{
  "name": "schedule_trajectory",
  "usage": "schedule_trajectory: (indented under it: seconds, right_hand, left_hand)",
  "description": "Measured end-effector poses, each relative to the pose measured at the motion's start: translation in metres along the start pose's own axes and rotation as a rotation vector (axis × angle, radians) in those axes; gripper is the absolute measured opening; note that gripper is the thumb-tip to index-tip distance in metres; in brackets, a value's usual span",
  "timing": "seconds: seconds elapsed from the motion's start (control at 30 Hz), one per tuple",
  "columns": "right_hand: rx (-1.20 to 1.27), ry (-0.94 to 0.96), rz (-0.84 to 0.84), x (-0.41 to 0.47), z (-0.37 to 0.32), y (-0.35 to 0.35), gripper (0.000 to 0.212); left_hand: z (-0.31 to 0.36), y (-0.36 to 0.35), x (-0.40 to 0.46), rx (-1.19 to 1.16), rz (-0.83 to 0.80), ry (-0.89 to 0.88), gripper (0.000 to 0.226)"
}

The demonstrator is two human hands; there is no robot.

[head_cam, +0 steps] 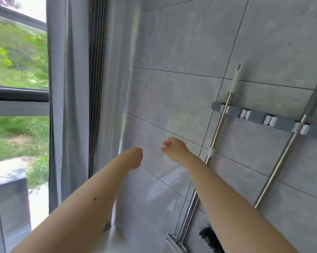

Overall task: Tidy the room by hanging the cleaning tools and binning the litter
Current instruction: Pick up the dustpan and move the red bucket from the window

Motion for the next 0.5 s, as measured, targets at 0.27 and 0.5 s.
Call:
schedule_trajectory:
  seconds: [0.27, 0.5]
  right_hand:
    - [0.045, 0.027, -0.238, -0.037, -0.018, -0.104, 0.031]
    - [-0.007, 0.049, -0.399, -0.062, -0.038, -0.191, 0.031]
  left_hand:
    - [-0.102, -0.022, -0.056, 0.057, -0.013, 0.221, 0.031]
    - [-0.176, -0.04, -0.1, 0.082, -0.068, 0.367, 0.034]
Point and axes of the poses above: each hand's wrist, its own x-axis towards the middle knuckle, its own y-axis out of the back of the hand, z = x × y, the point moved 5 cm from there along x, towards the middle knuckle, and after that the axes turned 5 degrees about -y, right-handed, at the moved point
